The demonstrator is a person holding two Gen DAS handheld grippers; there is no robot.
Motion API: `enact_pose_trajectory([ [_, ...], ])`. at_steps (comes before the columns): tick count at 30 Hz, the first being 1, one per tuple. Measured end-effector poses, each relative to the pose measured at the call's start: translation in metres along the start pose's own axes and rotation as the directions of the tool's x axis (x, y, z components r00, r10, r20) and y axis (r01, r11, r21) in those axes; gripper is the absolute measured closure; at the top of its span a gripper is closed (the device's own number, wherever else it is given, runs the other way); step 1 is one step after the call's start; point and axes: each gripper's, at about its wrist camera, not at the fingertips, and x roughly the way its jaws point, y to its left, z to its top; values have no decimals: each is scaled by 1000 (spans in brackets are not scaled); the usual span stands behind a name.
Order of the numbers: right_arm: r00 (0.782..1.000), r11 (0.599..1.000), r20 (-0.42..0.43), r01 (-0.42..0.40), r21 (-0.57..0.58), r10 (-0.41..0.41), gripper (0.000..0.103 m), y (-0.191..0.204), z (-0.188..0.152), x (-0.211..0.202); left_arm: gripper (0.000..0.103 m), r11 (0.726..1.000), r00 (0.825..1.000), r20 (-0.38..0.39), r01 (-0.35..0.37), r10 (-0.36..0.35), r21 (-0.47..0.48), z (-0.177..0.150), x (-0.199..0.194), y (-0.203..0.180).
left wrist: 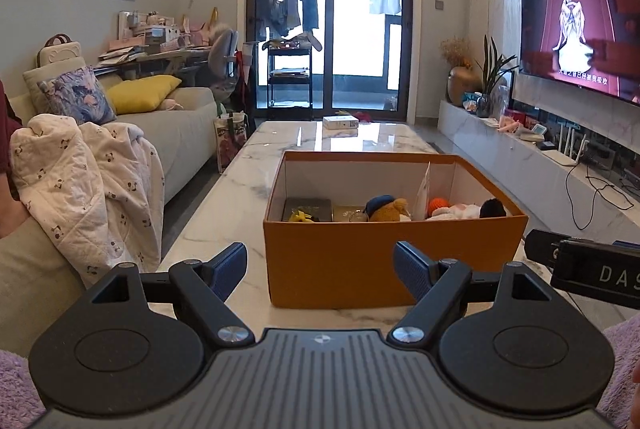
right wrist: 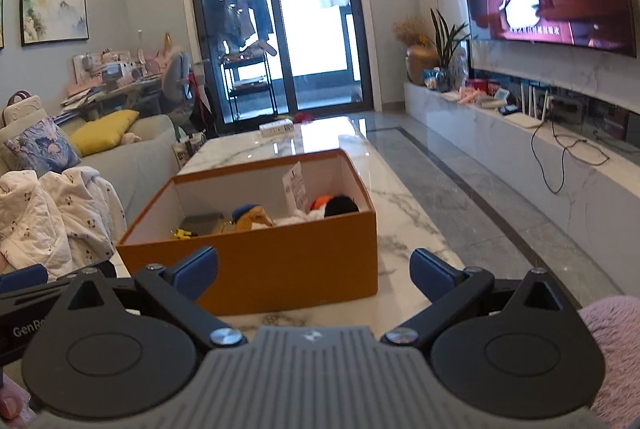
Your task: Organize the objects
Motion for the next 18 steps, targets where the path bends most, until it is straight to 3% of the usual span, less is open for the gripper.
enact_pose_trajectory([
  [18,1000,1000,-26,-6,8,6,1,-3,-2,19,8,1000,998,-55,-6,7,22,-1,18,-6],
])
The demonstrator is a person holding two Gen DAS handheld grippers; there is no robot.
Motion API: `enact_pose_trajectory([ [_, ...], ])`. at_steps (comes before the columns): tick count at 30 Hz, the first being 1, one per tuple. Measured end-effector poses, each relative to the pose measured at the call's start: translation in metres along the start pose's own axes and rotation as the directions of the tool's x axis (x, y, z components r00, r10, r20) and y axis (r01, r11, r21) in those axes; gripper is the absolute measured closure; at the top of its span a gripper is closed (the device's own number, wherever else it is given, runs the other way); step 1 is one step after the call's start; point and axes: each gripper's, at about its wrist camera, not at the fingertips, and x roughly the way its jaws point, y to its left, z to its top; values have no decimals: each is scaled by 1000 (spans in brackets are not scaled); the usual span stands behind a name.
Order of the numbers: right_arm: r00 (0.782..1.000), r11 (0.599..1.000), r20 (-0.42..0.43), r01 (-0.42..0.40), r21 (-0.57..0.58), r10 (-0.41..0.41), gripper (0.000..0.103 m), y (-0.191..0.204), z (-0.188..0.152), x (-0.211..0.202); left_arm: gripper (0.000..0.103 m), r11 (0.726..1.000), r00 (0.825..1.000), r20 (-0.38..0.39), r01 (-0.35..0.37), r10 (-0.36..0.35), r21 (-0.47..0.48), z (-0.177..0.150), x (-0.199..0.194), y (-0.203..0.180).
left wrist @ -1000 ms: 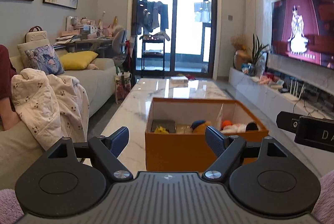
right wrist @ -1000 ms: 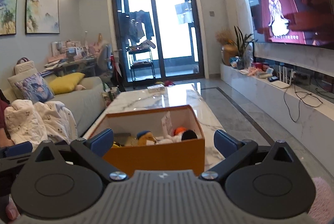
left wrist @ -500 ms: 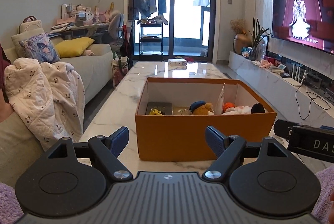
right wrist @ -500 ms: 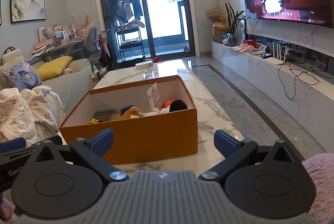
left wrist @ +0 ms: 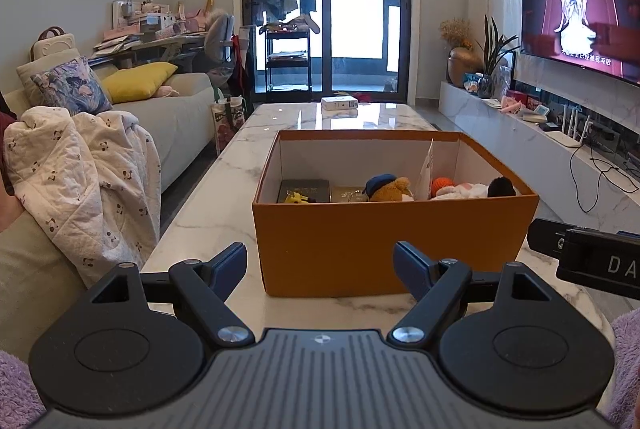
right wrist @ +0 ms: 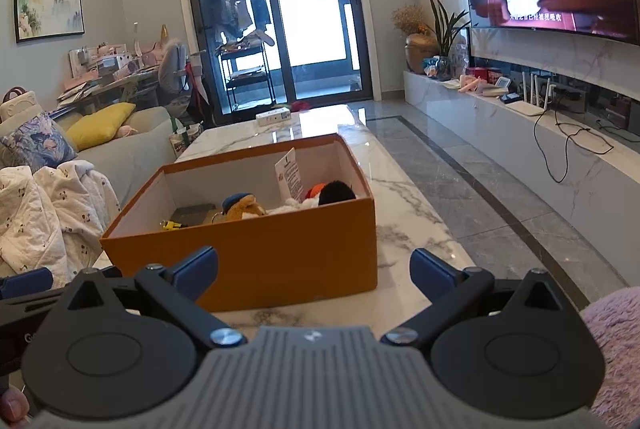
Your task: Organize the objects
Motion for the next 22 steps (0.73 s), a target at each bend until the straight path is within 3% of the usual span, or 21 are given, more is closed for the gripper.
enact_pose_trajectory([
  [22,1000,999,-5,-11,-39,11,1,7,-4,-4,8,1000,1000,-9,5,-5,-23,0,-5,5],
])
